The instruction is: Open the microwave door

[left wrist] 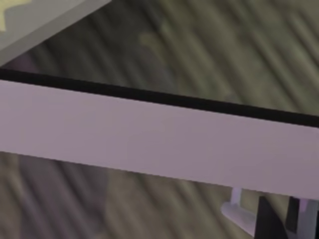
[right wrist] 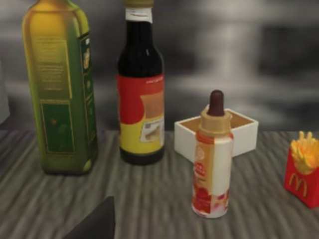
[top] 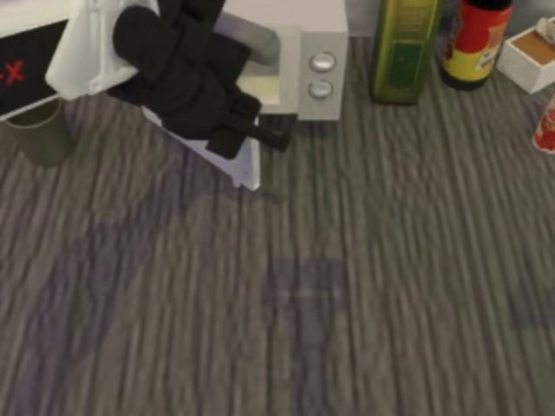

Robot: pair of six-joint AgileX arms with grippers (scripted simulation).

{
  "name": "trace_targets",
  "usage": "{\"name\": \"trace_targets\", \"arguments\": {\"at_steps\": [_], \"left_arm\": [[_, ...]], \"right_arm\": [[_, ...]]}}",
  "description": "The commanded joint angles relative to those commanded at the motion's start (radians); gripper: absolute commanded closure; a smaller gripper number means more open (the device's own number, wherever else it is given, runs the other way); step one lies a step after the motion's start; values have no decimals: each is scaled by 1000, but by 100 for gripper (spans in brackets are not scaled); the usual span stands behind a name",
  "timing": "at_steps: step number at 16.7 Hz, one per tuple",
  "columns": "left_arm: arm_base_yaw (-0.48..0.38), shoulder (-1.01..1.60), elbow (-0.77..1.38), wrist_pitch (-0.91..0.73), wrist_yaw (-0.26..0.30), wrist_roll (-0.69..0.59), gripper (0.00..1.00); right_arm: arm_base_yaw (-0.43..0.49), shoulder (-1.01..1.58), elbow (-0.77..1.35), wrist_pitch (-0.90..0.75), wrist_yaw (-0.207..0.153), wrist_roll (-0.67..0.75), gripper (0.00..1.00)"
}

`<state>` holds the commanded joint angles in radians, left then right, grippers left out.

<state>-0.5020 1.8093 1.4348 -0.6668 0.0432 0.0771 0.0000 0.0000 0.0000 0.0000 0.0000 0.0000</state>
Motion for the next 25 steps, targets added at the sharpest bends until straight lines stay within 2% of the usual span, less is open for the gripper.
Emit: {"name": "trace_targets", "arguments": {"at_steps": [9, 12, 18, 25], "left_arm": [[0, 0, 0, 0, 0, 0, 100], [0, -6, -7, 1, 14, 12, 100], [48, -54, -64, -1, 78, 136, 100], [52, -57, -68, -2, 83, 144, 100]], "right_arm": [[0, 0, 0, 0, 0, 0, 0], [0, 0, 0, 0, 0, 0, 0], [0, 0, 0, 0, 0, 0, 0], [0, 0, 0, 0, 0, 0, 0]]}}
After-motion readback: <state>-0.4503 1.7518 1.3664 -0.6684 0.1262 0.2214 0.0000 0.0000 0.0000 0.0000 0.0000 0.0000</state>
